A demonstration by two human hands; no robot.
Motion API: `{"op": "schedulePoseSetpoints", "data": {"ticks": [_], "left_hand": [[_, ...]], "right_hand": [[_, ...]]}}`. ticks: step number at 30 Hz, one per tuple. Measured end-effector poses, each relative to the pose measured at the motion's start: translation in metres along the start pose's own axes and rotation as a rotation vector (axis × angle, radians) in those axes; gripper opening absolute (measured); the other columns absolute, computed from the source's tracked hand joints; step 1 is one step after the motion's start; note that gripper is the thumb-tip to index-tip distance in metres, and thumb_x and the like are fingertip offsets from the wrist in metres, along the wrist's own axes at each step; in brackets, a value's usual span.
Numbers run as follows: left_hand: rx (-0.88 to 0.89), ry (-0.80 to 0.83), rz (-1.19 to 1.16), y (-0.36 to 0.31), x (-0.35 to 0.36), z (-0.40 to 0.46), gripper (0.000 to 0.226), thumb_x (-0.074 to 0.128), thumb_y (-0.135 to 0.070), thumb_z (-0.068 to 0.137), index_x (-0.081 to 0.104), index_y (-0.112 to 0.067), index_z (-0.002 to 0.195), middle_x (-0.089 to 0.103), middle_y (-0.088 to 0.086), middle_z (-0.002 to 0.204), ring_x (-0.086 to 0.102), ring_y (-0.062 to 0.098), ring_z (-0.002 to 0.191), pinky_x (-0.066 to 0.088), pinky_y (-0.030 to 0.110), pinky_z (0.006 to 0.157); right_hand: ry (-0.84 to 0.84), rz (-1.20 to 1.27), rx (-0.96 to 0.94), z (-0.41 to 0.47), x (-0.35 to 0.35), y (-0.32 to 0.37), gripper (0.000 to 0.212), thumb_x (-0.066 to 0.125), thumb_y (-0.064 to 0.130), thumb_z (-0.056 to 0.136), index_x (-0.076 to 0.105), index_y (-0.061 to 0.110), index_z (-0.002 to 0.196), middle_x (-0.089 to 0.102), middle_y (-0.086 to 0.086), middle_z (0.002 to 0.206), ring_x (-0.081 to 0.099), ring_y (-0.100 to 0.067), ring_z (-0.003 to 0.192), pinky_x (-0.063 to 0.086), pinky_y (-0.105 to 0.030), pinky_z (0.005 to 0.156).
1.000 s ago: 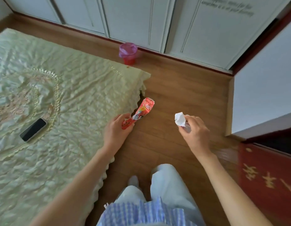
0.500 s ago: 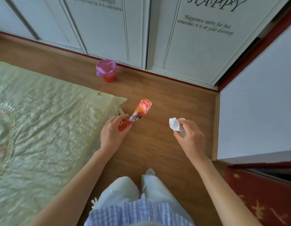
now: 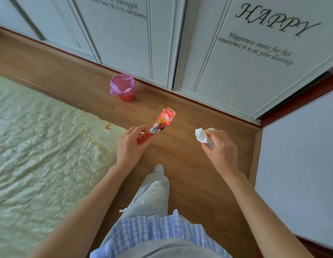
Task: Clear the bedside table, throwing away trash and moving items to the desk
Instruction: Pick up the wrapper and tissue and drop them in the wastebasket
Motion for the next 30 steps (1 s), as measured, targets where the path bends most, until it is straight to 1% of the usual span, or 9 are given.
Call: {"op": "schedulePoseSetpoints", "data": {"ticks": [3,6,11,16,19,21,24,27,30], "left_hand": [[0.014,-0.024,-0.003,0.004,0.000,0.058,0.038,0.075,-0.027,0.078,0.065,-0.019,0.114,0.068,0.000,0.104,0.063,0.019,0.092,0.054,0.040,0.077],[0.009,-0.042,0.035,0.007,-0.005,0.108,0.038,0.075,-0.025,0.078,0.065,-0.019,0.114,0.068,-0.001,0.104,0.062,0.018,0.092,0.052,0.034,0.077],[-0.025,-0.108,0.046,0.017,-0.017,0.168,0.038,0.076,-0.023,0.077,0.066,-0.017,0.113,0.069,0.000,0.105,0.064,0.017,0.089,0.055,0.038,0.074],[-0.111,-0.179,0.042,0.038,-0.016,0.228,0.039,0.076,-0.023,0.078,0.065,-0.018,0.115,0.069,0.000,0.105,0.065,0.016,0.090,0.056,0.040,0.074],[-0.162,-0.212,0.053,0.047,-0.013,0.269,0.039,0.076,-0.022,0.078,0.065,-0.019,0.115,0.069,0.000,0.105,0.065,0.017,0.090,0.056,0.040,0.073],[-0.204,-0.235,0.069,0.050,-0.010,0.300,0.039,0.076,-0.021,0.077,0.065,-0.018,0.115,0.069,0.000,0.105,0.065,0.017,0.090,0.056,0.039,0.072],[-0.279,-0.282,0.086,0.055,-0.005,0.346,0.039,0.076,-0.021,0.077,0.066,-0.016,0.114,0.069,0.002,0.104,0.065,0.019,0.089,0.055,0.038,0.070],[-0.351,-0.331,0.080,0.062,-0.001,0.384,0.039,0.076,-0.019,0.077,0.066,-0.016,0.114,0.070,0.003,0.103,0.065,0.021,0.087,0.055,0.041,0.069],[-0.437,-0.370,0.065,0.076,0.004,0.417,0.039,0.076,-0.020,0.077,0.065,-0.016,0.115,0.069,0.003,0.104,0.064,0.021,0.087,0.055,0.042,0.070]], "right_hand": [[0.015,-0.006,-0.029,0.063,0.023,-0.005,0.028,0.077,0.009,0.071,0.067,0.014,0.096,0.069,0.002,0.093,0.062,-0.013,0.084,0.042,-0.015,0.062],[0.017,-0.011,-0.065,0.122,0.044,-0.007,0.028,0.077,0.011,0.072,0.066,0.013,0.098,0.070,0.001,0.094,0.062,-0.012,0.085,0.041,-0.013,0.065],[0.057,0.013,-0.119,0.199,0.078,-0.004,0.028,0.078,0.012,0.073,0.065,0.014,0.098,0.069,0.001,0.095,0.063,-0.014,0.084,0.040,-0.014,0.065],[0.135,0.067,-0.226,0.280,0.127,-0.007,0.030,0.077,0.011,0.072,0.065,0.013,0.100,0.069,0.001,0.096,0.054,-0.007,0.090,0.034,-0.008,0.073],[0.169,0.104,-0.274,0.335,0.158,-0.013,0.032,0.077,0.010,0.071,0.065,0.013,0.100,0.068,0.001,0.095,0.057,-0.011,0.089,0.036,-0.010,0.074],[0.175,0.123,-0.317,0.373,0.180,-0.018,0.034,0.079,0.009,0.069,0.065,0.013,0.099,0.069,0.000,0.095,0.060,-0.013,0.088,0.041,-0.014,0.072],[0.216,0.159,-0.376,0.436,0.211,-0.023,0.035,0.080,0.007,0.066,0.066,0.012,0.097,0.069,0.000,0.091,0.060,-0.013,0.086,0.044,-0.017,0.068],[0.290,0.193,-0.395,0.492,0.243,-0.025,0.035,0.080,0.006,0.066,0.065,0.013,0.097,0.068,0.000,0.090,0.062,-0.017,0.083,0.043,-0.018,0.066],[0.372,0.238,-0.424,0.538,0.280,-0.019,0.034,0.077,0.006,0.066,0.065,0.015,0.096,0.067,0.001,0.088,0.057,-0.015,0.083,0.040,-0.020,0.065]]}}
Point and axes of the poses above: each hand's wrist, its own z-axis towards the middle knuckle, its own x-axis out of the palm, y = z × x, the point moved 1 cm from there along z, towards the middle knuckle
